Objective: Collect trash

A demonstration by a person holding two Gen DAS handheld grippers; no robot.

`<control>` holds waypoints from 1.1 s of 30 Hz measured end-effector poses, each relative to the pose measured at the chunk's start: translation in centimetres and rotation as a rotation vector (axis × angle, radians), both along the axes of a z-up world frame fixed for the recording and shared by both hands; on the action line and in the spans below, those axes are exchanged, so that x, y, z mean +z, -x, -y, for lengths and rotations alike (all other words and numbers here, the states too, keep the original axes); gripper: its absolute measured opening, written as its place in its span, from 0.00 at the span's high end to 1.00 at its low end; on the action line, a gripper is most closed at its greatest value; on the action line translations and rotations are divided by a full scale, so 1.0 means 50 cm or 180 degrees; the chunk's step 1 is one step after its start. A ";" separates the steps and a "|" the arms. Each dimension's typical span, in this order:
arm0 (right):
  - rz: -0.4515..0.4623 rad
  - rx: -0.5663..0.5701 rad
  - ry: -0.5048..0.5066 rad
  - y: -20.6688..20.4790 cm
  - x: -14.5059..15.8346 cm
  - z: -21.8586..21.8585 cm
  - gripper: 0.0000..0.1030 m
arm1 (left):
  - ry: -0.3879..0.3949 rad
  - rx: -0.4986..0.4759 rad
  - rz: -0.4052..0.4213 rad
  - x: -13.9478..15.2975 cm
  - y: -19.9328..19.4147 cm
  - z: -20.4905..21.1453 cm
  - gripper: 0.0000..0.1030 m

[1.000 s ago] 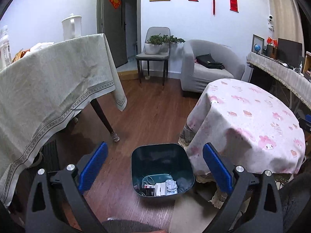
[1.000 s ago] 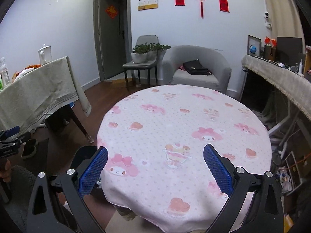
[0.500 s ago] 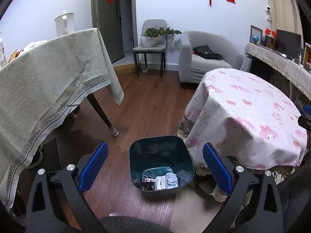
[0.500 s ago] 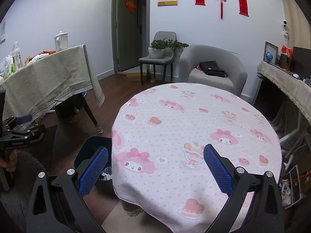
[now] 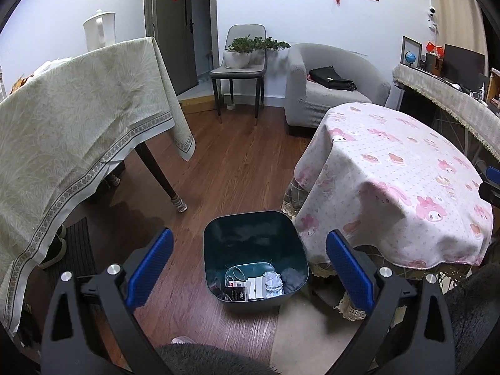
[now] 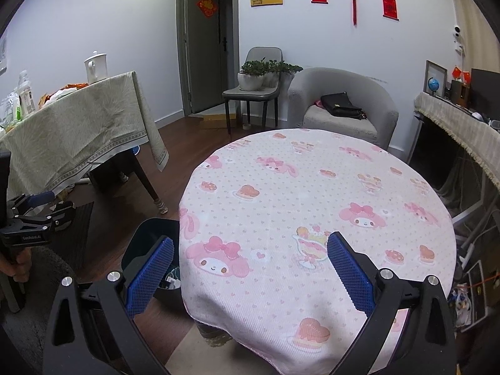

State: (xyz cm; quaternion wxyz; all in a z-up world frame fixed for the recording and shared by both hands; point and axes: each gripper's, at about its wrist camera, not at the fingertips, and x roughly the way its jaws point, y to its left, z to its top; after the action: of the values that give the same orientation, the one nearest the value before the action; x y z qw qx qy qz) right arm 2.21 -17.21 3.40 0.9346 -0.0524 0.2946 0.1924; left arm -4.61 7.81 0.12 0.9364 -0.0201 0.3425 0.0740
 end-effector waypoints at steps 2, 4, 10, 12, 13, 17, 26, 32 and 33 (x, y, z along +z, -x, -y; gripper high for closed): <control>-0.0004 0.0002 0.0004 0.000 0.000 0.000 0.03 | 0.0002 0.0005 -0.0005 0.000 -0.001 0.000 0.03; -0.0009 0.0003 0.0014 0.000 -0.001 0.000 0.03 | 0.0011 0.0011 -0.0009 0.000 -0.001 -0.001 0.03; -0.0017 0.0000 0.0020 0.000 -0.001 0.000 0.03 | 0.0030 0.0025 -0.0011 0.000 -0.001 -0.004 0.03; -0.0016 0.0001 0.0019 0.000 -0.001 0.000 0.03 | 0.0025 0.0025 -0.0014 0.000 -0.001 -0.004 0.03; -0.0016 0.0001 0.0019 0.000 -0.001 0.000 0.03 | 0.0023 0.0023 -0.0016 0.000 -0.001 -0.005 0.03; -0.0015 0.0001 0.0020 0.000 -0.001 0.000 0.03 | 0.0019 0.0024 -0.0020 0.000 -0.001 -0.005 0.03; -0.0018 0.0002 0.0019 -0.001 -0.001 0.000 0.03 | 0.0018 0.0021 -0.0019 0.000 -0.002 -0.004 0.03; -0.0021 0.0002 0.0021 -0.001 -0.001 0.000 0.03 | 0.0023 0.0026 -0.0022 0.000 -0.002 -0.004 0.03; -0.0021 0.0001 0.0020 0.000 0.000 0.000 0.03 | 0.0019 0.0025 -0.0020 0.000 -0.002 -0.003 0.03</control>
State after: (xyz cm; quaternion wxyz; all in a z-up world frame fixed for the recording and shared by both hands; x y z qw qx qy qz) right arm 2.21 -17.23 3.38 0.9334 -0.0548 0.2983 0.1918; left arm -4.51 7.97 0.12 0.9350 -0.0240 0.3456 0.0766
